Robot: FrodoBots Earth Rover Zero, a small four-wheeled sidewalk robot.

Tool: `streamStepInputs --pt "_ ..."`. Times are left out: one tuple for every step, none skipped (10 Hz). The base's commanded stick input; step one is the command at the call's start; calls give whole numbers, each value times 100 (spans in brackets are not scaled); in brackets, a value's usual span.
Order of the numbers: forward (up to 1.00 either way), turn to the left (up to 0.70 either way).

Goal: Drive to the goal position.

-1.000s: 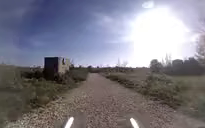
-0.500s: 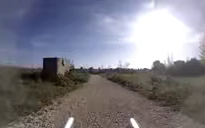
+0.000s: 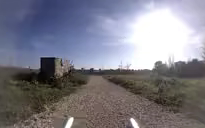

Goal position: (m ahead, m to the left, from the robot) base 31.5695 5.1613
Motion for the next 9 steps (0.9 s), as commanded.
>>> streamStepInputs --pt "49 -49" --pt "49 -41" --pt "49 0" --pt "49 0" --pt "49 0" --pt "49 0" --pt "49 0" --pt "49 0" --pt "49 0"
